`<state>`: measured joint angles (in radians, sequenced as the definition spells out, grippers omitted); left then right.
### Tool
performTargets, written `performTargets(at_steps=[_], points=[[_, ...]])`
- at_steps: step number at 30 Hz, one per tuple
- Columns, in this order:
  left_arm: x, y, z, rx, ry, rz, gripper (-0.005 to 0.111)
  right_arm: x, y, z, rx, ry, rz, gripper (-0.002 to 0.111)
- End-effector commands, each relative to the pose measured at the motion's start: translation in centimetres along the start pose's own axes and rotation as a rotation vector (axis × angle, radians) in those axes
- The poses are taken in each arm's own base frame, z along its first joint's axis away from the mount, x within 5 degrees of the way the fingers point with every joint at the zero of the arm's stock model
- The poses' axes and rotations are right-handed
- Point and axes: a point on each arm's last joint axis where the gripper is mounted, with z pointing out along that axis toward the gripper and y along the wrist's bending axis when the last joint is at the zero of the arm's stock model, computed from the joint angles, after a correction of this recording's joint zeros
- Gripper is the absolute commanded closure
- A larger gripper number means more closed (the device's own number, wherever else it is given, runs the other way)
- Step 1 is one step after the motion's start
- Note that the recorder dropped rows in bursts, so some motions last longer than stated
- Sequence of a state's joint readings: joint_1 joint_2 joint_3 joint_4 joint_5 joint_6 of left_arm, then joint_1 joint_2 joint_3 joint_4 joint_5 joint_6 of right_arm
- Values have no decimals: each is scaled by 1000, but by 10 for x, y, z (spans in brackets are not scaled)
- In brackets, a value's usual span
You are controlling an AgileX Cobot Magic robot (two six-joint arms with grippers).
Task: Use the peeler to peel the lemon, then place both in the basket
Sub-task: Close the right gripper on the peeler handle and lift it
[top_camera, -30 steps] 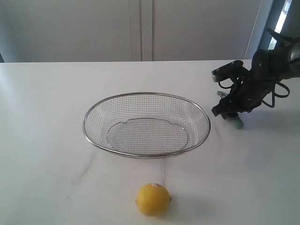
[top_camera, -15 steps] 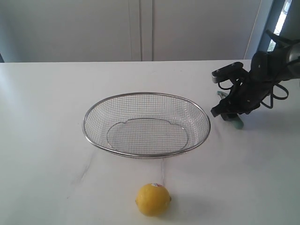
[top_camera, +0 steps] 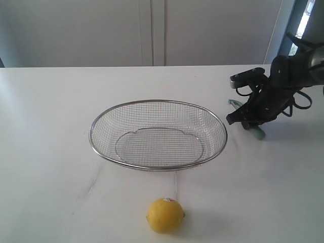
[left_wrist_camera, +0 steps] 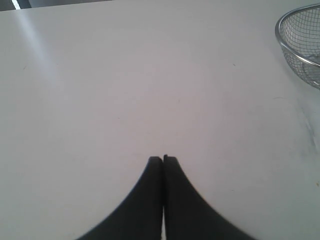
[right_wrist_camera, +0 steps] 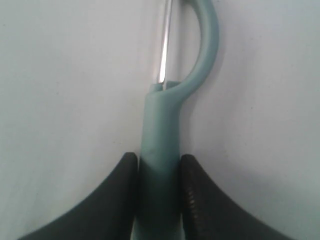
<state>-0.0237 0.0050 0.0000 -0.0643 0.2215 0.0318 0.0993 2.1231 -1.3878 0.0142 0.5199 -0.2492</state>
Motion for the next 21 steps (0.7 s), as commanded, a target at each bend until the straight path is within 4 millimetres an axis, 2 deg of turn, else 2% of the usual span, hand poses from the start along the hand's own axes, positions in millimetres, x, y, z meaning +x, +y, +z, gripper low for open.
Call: performTargets(at_steps=[1,6,11,21], points=[[-1,0,0,-1,-12,-11,107,-2,-2,-18,3,4,24,108],[-1,0,0,-1,-12,-11,107,-11,-3,-62,16,-53,40,108],[-1,0,0,-1,-12,-11,107,-12,-3,-107,19,-71,39,108],[-1,0,0,-1,-12,-11,107,6,3,-192,8,-74,44,108]])
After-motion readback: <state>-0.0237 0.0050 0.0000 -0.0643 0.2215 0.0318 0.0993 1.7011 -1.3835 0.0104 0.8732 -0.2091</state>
